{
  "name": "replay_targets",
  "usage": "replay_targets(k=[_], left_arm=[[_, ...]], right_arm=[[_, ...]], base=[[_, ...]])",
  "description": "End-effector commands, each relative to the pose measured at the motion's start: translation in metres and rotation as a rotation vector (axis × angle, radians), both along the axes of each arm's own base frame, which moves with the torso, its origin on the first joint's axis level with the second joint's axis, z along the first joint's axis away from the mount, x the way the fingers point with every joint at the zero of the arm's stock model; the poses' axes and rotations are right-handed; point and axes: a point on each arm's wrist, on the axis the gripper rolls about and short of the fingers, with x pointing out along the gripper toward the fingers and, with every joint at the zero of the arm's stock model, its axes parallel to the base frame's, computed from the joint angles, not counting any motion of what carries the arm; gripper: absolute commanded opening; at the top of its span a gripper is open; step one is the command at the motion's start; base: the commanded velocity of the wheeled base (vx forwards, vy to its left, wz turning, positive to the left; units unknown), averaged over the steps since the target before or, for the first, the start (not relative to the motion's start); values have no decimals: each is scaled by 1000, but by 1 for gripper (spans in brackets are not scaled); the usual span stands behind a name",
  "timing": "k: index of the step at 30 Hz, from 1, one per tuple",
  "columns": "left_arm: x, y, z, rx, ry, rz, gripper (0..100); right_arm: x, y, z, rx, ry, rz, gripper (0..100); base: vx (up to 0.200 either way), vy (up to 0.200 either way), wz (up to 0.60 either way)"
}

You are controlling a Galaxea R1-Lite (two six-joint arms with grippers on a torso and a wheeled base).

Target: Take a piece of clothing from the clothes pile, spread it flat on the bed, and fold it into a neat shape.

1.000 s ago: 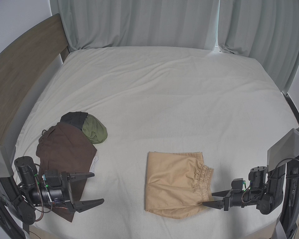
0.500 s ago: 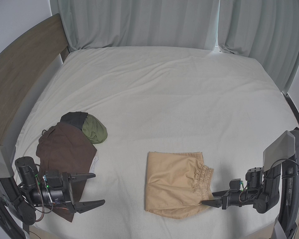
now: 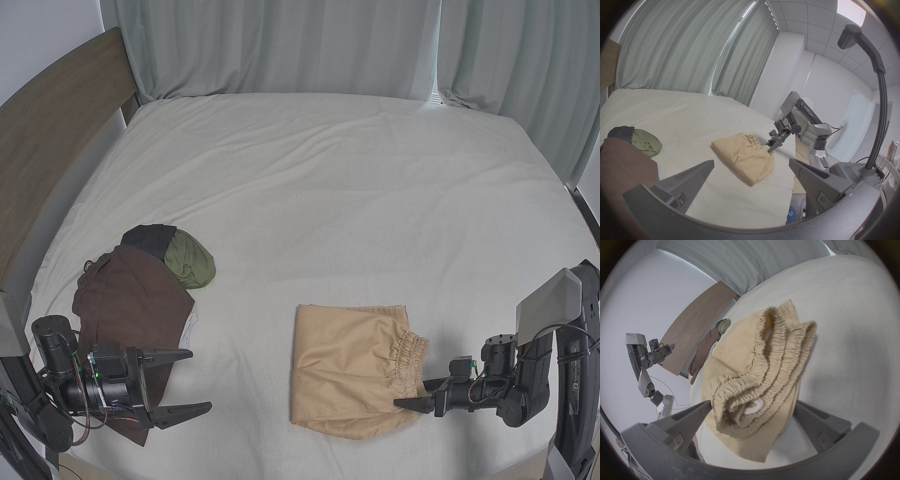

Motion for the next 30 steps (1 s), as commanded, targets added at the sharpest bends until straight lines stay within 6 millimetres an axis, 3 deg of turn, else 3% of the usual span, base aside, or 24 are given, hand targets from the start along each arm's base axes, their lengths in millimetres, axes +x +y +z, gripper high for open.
replay_targets(k=[1,6,20,21,30], left_arm=[[-4,0,-2,2,20,-2,100],[-4,0,-3,8,20,-6,100],[-4,0,-4,10,23,-5,100],[-4,0,-4,10,24,-5,100],[-4,0,-4,10,23,-5,100]], right_arm=[[-1,9,-2,5,10,30,100],[1,18,0,11,-9,59,100],[3,20,0,13,-18,63,100],[3,20,-1,13,-17,63,0],[3,20,0,13,-18,65,0]], base=[[0,0,0],[0,0,0],[0,0,0],[0,0,0],[0,0,0]])
